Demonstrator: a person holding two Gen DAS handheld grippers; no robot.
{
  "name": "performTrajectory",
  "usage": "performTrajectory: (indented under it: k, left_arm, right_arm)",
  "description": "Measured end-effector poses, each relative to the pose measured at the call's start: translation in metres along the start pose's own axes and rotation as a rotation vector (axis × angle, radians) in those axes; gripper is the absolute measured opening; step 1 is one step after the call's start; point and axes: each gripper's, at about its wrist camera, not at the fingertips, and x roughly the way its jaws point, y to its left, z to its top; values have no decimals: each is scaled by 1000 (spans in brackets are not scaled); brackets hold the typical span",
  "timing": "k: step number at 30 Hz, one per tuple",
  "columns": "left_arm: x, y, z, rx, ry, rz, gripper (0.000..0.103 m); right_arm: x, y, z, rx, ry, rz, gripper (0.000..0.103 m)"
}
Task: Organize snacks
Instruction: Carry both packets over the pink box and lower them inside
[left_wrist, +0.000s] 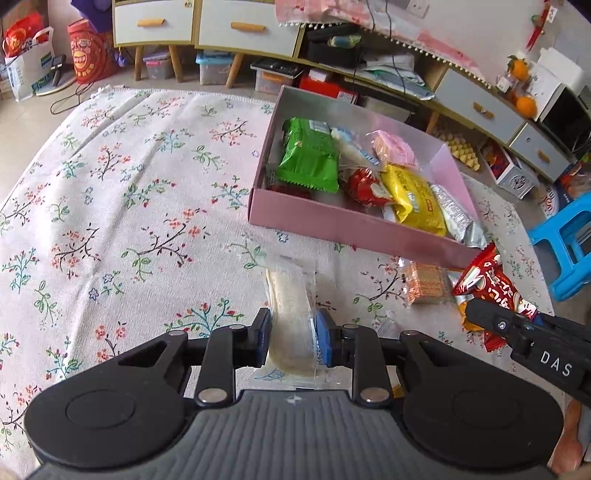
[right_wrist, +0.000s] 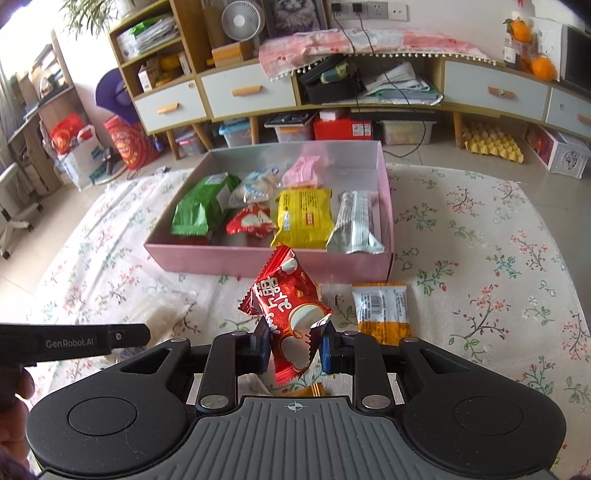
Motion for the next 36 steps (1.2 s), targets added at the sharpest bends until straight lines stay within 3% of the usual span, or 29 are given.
performTrajectory:
  k: [13,22,36]
  left_arm:
    - [-11,-4,7,-19,-78,-126,22]
    - [-23,-9,14,-26,-188,-166,22]
    - [-8,-19,40,44,-280,-110,22]
  right_arm:
    - [-12,-14,11,93,-55,10,23]
    - [-15,-15,18,106,-76,27,23]
    - [-5,-22,46,106,-108,25,23]
